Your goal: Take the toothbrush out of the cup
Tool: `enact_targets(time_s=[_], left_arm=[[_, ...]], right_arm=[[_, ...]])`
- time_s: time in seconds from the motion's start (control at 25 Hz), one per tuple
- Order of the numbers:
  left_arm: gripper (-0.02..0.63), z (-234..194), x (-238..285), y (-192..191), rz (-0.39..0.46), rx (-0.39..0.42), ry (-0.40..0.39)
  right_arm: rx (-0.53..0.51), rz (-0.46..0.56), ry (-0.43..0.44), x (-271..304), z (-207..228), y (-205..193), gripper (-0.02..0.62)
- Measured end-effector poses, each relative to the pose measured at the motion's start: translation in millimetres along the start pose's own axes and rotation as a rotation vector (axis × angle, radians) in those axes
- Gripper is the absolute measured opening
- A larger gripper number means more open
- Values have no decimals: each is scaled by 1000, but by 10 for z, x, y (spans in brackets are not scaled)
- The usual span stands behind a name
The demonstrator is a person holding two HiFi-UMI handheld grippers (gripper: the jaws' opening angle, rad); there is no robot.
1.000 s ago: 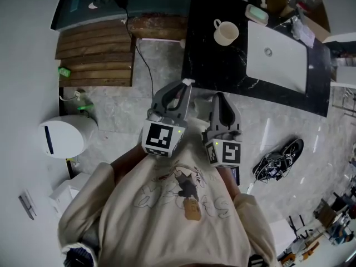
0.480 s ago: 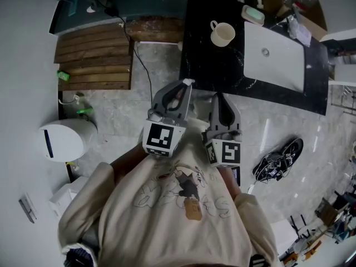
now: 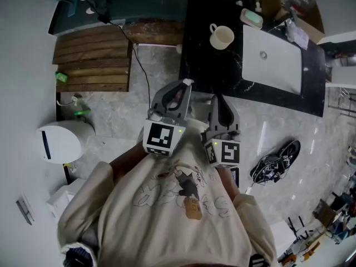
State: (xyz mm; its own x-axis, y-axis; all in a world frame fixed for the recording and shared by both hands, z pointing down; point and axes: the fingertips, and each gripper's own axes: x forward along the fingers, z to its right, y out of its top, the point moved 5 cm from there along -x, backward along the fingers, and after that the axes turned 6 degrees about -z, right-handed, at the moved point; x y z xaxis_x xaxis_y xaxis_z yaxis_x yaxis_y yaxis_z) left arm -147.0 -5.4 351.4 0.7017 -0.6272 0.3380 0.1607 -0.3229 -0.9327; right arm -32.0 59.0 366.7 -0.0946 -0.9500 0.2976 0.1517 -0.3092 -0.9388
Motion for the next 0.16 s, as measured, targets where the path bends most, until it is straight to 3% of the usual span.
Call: enact_targets(time_s=[0.16], left_arm=[[29,-3,4,-2,-6,19,-4]], right_arm=[[6,-5,-8,9,-4,4,23]])
